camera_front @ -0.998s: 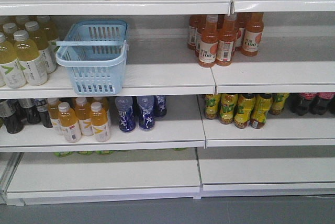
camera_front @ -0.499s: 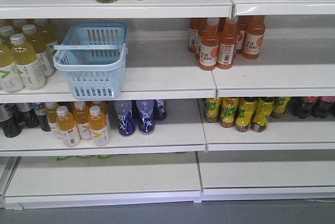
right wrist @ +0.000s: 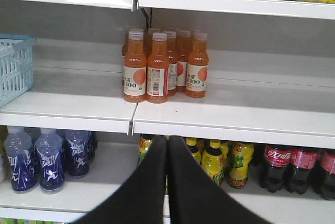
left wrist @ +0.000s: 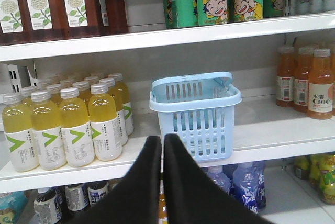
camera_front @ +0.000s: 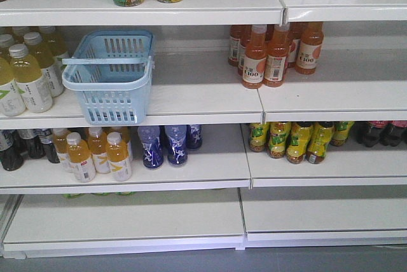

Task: Place coke in basket with both arms
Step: 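Continue approaching and align the base with the light-blue basket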

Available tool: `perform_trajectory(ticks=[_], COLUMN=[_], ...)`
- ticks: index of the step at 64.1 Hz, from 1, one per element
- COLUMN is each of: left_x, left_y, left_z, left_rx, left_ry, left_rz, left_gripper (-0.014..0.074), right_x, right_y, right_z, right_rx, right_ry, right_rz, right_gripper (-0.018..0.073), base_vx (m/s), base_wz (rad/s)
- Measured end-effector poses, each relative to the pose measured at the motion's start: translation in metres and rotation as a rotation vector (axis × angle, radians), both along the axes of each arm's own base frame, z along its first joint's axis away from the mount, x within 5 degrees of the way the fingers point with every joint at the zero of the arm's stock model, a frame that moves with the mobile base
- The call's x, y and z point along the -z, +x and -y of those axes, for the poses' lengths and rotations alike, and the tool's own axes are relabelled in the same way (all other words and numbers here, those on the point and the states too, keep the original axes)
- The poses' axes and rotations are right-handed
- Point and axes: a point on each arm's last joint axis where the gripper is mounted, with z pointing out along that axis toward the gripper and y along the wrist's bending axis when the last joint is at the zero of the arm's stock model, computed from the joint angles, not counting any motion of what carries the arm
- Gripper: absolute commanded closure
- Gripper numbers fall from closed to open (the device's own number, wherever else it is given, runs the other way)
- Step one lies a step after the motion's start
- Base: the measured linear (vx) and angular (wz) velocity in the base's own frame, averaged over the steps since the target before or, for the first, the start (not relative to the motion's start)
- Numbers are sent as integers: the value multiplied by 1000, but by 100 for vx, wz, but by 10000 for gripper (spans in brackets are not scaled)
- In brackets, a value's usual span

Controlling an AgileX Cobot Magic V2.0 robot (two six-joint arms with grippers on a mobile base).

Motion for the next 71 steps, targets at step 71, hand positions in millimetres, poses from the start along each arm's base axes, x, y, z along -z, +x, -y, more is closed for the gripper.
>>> perform_trajectory(ticks=[71], left_x=[0], left_y=[0], left_z=[0], left_rx=[0], left_ry=[0], left_rz=[0], left_gripper=[603], right_x=[0], right_y=[0], right_z=[0], right_rx=[0], right_ry=[0], right_rz=[0], right_gripper=[569], base_vx=[2], base_wz=[0])
